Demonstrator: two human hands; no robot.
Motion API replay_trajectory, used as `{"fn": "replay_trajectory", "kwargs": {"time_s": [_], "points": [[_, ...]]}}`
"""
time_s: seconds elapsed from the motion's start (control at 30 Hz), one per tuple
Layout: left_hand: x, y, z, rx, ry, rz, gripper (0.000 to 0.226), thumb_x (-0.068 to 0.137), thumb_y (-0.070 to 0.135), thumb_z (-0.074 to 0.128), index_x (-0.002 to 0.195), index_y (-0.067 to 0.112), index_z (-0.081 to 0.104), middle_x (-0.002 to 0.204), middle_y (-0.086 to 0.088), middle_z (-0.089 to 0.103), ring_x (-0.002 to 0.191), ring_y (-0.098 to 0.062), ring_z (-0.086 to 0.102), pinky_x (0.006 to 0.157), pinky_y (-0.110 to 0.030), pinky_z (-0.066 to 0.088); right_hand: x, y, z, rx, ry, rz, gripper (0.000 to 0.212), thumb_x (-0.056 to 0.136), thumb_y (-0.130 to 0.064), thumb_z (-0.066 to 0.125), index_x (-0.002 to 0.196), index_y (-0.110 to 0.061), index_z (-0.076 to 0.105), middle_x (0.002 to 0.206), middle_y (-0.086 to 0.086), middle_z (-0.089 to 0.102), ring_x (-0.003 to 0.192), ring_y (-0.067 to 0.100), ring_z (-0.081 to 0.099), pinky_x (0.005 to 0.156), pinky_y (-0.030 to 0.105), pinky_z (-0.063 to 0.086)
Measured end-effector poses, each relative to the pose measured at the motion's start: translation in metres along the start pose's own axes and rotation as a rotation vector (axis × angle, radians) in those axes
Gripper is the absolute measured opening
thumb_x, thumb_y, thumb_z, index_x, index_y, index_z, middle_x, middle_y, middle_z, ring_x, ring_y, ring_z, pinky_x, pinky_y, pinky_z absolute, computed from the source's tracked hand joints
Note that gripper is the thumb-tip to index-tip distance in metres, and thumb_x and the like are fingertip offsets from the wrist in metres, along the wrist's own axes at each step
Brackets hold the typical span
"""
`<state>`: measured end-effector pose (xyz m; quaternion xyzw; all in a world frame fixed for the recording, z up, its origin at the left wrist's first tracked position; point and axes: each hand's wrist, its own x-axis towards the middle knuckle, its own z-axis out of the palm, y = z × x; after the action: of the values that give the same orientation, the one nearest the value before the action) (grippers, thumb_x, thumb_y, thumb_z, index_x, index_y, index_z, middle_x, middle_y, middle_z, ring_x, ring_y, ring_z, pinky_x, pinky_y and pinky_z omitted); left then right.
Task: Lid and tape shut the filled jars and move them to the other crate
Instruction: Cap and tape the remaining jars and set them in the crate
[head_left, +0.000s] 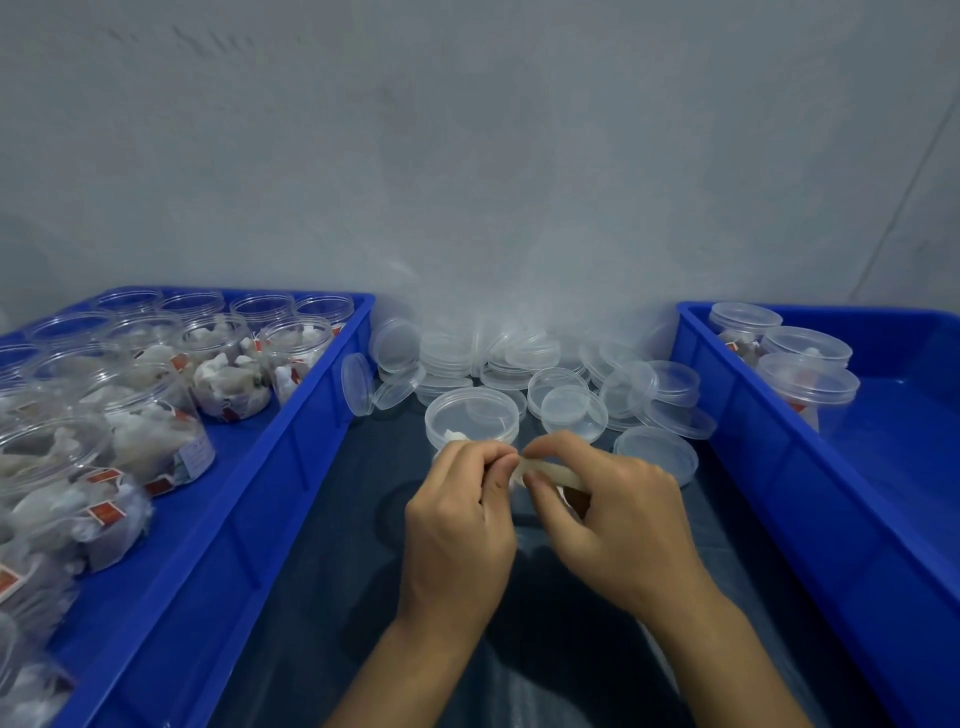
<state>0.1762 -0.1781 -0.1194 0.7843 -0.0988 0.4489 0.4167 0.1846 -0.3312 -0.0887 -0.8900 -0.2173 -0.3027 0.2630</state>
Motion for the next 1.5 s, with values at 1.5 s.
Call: {"fn": "replay_trajectory", "kwargs": {"time_s": [1.5], "points": [[0.009, -0.030, -0.003, 0.063, -0.325, -0.105, 0.068, 0.097, 0.076, 0.043, 0.158, 0.047, 0.029, 0.145, 0.010, 0.041, 0.123, -0.010, 0.052, 0.098, -0.041, 0.051, 0.002, 0.002, -0.003, -0.195, 0.072, 0.004, 0.007, 0.098, -0.040, 0.066, 0.094, -0.034, 0.064, 0.085, -0.012, 0.067, 0.061, 0.012, 0.062, 0.047, 0.029, 0.043]]}}
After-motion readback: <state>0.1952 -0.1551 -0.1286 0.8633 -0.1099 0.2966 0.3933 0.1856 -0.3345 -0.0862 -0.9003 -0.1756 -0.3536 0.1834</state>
